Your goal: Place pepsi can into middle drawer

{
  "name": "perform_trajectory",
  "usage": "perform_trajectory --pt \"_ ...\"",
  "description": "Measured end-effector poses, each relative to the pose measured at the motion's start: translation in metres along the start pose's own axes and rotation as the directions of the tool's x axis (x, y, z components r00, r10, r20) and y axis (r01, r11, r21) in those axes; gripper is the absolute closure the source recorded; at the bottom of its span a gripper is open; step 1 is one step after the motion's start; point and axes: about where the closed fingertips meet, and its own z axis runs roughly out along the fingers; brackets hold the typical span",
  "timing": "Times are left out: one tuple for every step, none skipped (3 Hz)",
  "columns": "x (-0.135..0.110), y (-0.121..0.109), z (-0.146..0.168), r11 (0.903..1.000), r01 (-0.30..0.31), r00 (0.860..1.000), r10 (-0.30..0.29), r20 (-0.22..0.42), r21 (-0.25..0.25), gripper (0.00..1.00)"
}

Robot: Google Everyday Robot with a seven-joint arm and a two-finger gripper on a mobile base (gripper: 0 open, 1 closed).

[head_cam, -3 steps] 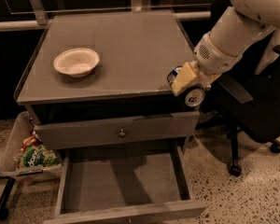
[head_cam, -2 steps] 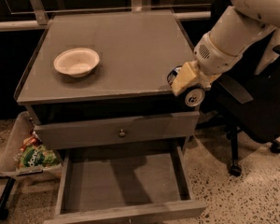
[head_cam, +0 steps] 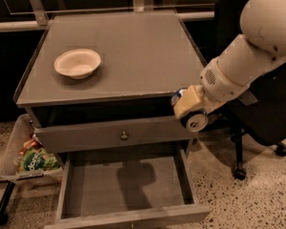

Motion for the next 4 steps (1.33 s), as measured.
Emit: perform_trajectory --pt "0.046 0.012 0.043 0.9962 -0.055 0.996 0.051 -0.068 -0.067 1.0" --pt "0.046 0.012 0.043 0.9962 -0.055 0.996 0.051 -0.068 -0.067 1.0" --pt "0.06 0.019 0.071 0.9891 -0.093 0.993 0.083 -0.088 -0.114 1.0" --pt "0.079 0.03 0.123 0.9678 -0.159 0.985 0.141 -0.102 -0.195 1.0"
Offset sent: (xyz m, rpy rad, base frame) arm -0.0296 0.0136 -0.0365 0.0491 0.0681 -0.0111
